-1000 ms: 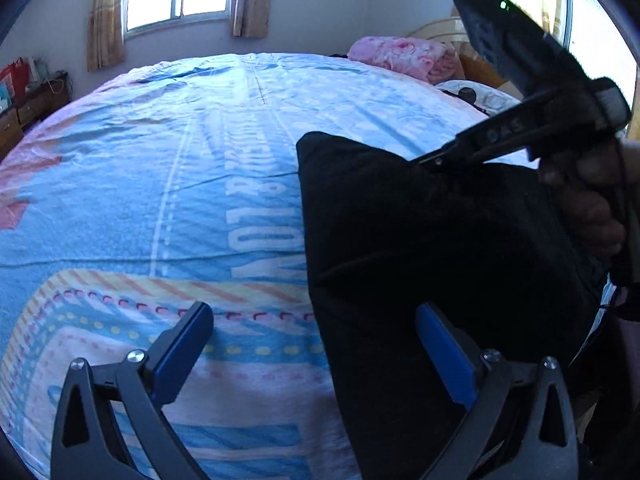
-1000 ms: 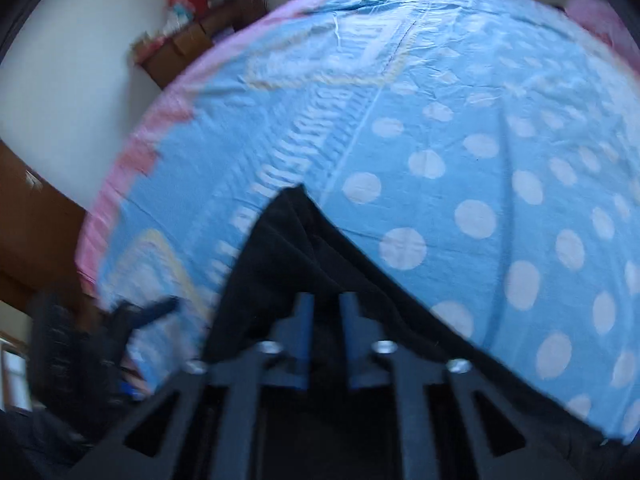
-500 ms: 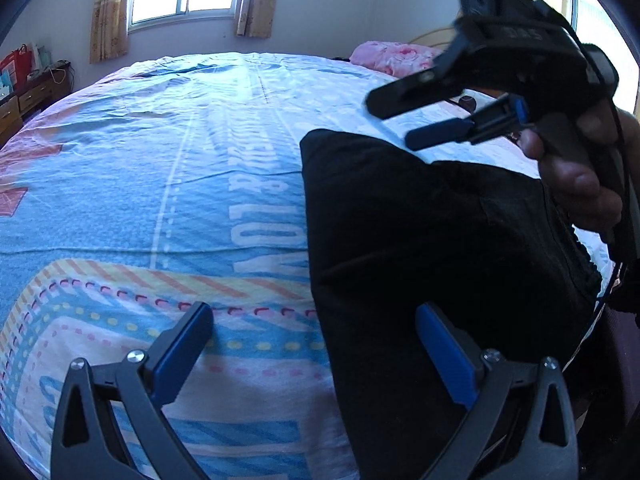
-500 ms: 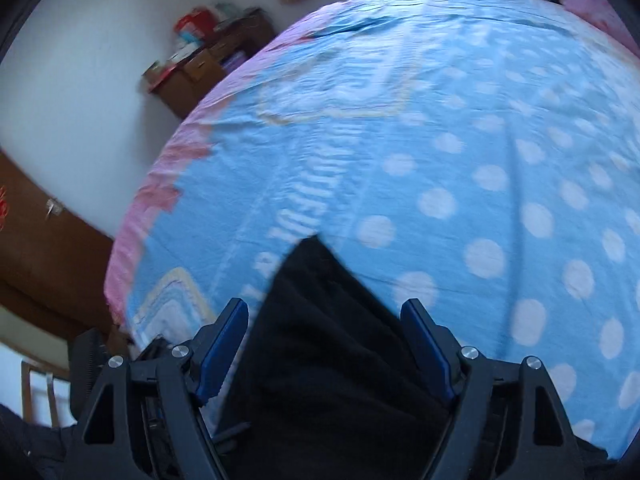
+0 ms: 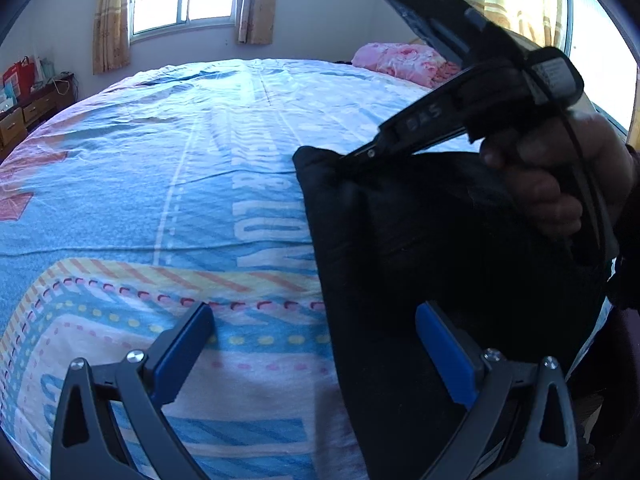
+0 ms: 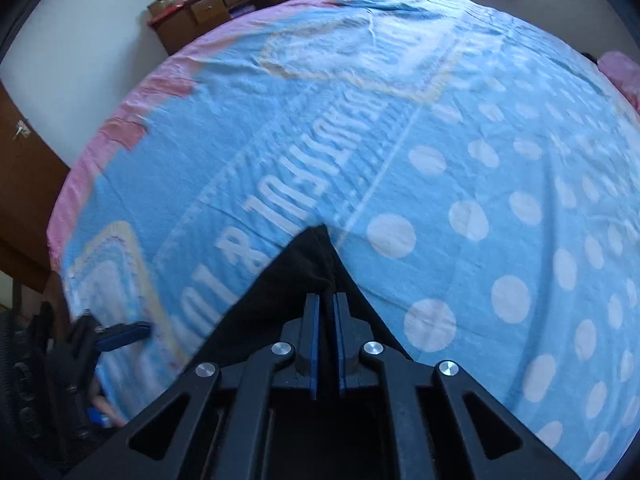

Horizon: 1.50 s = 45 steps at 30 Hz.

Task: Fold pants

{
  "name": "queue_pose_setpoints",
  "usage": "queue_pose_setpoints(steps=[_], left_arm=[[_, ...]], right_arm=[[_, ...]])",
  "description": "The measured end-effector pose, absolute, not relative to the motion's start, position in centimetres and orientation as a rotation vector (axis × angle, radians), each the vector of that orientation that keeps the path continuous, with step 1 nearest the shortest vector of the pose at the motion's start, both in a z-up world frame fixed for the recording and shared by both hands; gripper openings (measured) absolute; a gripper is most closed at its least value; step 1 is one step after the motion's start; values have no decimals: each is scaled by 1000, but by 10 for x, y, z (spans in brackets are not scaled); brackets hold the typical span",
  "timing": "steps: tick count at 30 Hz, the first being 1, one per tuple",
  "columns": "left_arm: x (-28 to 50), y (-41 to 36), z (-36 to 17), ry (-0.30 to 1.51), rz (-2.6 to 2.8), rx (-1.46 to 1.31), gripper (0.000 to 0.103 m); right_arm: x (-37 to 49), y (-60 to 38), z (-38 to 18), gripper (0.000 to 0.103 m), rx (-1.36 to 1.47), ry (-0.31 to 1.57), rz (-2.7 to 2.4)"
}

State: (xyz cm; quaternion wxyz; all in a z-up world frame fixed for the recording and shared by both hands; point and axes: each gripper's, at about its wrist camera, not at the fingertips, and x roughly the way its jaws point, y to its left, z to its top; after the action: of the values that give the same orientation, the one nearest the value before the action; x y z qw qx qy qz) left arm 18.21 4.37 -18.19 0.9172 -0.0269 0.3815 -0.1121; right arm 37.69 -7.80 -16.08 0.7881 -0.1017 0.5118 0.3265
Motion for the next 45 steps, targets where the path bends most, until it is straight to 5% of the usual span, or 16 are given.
queue_pose_setpoints(steps=[2,3,5,11,20,31,45], left_arm=[[182,46,-177,790,-227,-77,103],[181,47,-175,782,-223,-86,103],[178,47,-167,754,-214,-87,103],[179,30,-167,750,-219,7,103],[183,19,-173,825,-243,50,103],[208,9,-137,781,-232,99,103],[270,-24,-159,841,-266,127,103]], right_arm=[[378,-86,-155,10,-177,1100,729],[378,-96,-149,33,-130,1090,724],[371,-119,-133,57,-50,1055,671],[316,-165,-107,57,196,997,790],[321,-181,-170,45,331,1112,716],[272,-237,-109,54,33,847,409],[276,-275,-162,55,-12,896,352]])
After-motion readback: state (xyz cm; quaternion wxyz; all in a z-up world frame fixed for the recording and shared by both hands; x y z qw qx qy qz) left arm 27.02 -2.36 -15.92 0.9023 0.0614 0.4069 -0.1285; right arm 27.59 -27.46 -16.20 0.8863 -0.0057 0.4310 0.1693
